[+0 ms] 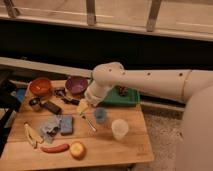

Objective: Place fork in purple bowl

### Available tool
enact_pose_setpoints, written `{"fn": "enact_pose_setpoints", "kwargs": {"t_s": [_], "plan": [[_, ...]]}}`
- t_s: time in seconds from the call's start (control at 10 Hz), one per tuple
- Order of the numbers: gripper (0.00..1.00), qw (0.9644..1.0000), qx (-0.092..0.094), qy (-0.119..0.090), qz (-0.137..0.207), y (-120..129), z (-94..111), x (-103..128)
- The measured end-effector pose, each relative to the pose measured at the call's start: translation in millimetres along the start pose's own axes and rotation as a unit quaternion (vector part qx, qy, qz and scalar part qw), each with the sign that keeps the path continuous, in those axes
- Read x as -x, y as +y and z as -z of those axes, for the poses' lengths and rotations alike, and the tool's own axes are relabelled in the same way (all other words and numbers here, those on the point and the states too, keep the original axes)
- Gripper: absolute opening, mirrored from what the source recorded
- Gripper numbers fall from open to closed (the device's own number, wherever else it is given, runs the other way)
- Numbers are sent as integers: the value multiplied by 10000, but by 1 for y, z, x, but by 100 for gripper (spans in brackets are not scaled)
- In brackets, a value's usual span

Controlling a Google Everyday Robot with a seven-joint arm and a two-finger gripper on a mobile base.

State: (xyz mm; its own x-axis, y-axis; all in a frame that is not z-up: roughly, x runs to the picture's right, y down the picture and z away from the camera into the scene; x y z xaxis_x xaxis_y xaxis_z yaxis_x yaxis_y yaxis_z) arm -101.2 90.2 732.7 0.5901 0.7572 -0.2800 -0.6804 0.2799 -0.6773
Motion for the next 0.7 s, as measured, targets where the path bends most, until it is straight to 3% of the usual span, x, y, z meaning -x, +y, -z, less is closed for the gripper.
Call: {"fn": "enact_pose_setpoints", "kwargs": {"t_s": [0.2,0.4,0.7], "plan": [[66,9992,164,209,310,25,-32,14],[66,9975,232,357,565,41,-59,11],[66,9973,213,339,615,42,-62,10]]}}
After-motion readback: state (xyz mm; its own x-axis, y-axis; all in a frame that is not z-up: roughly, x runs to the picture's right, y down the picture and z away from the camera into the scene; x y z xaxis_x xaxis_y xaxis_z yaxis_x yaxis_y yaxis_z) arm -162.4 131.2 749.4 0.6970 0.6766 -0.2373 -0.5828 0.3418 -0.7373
